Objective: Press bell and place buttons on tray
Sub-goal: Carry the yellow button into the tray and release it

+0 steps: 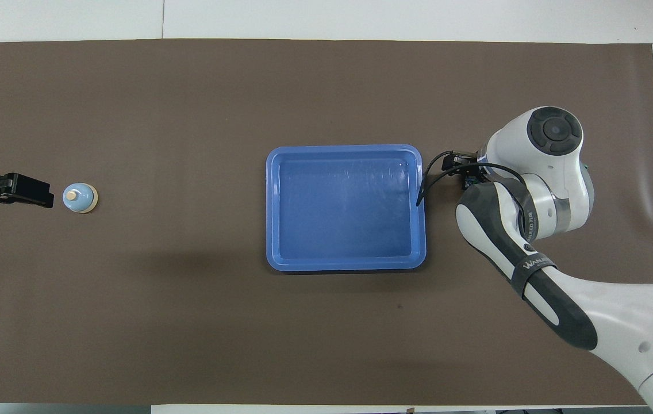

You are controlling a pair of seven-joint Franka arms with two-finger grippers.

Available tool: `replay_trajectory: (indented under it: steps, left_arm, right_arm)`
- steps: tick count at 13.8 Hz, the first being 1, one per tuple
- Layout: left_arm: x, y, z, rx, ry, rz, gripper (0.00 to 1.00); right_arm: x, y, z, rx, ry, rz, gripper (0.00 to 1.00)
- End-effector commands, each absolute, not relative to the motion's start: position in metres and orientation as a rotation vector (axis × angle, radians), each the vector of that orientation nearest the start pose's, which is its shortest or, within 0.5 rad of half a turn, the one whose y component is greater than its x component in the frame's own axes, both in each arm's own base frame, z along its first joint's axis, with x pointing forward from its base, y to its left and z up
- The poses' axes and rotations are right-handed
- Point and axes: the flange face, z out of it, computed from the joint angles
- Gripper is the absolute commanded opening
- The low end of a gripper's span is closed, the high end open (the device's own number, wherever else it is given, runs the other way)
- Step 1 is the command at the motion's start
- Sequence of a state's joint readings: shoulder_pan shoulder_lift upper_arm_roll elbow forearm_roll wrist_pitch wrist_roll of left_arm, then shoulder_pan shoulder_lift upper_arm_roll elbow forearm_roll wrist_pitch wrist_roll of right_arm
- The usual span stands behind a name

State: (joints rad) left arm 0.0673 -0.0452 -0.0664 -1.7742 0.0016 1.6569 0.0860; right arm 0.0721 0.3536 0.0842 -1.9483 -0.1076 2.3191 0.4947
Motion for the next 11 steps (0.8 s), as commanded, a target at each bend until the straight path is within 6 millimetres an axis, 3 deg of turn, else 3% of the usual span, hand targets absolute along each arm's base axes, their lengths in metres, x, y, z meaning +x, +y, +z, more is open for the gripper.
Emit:
replay_trajectory:
  steps: [1, 2, 3, 4, 8, 9, 11]
  left_arm:
    - [0.538, 0.005, 0.566, -3.150, 0.104, 0.086, 1.00]
    - [0.538, 0.005, 0.566, -3.150, 0.104, 0.084, 1.00]
    - [0.538, 0.003, 0.566, -3.150, 0.108, 0.084, 1.00]
    - [0.538, 0.002, 0.566, -3.150, 0.111, 0.086, 1.00]
    - [0.538, 0.003, 0.566, -3.150, 0.109, 0.086, 1.00]
    - [0.538, 0.003, 0.566, -3.150, 0.109, 0.086, 1.00]
    - [0.538, 0.003, 0.566, -3.150, 0.109, 0.084, 1.00]
  right_arm:
    - [0.616, 0.087, 0.299, -3.150, 0.479, -0.089, 0.68]
    - [0.615, 0.087, 0.296, -3.146, 0.497, -0.084, 0.44]
    - [0.614, 0.087, 0.293, -3.142, 0.525, -0.078, 0.07]
    - [0.612, 0.089, 0.292, -3.141, 0.540, -0.072, 0.00]
    - [0.617, 0.092, 0.302, -3.149, 0.550, -0.052, 0.00]
    - [0.623, 0.098, 0.318, -3.159, 0.543, -0.034, 0.00]
    - [0.646, 0.128, 0.369, -3.177, 0.513, 0.032, 0.00]
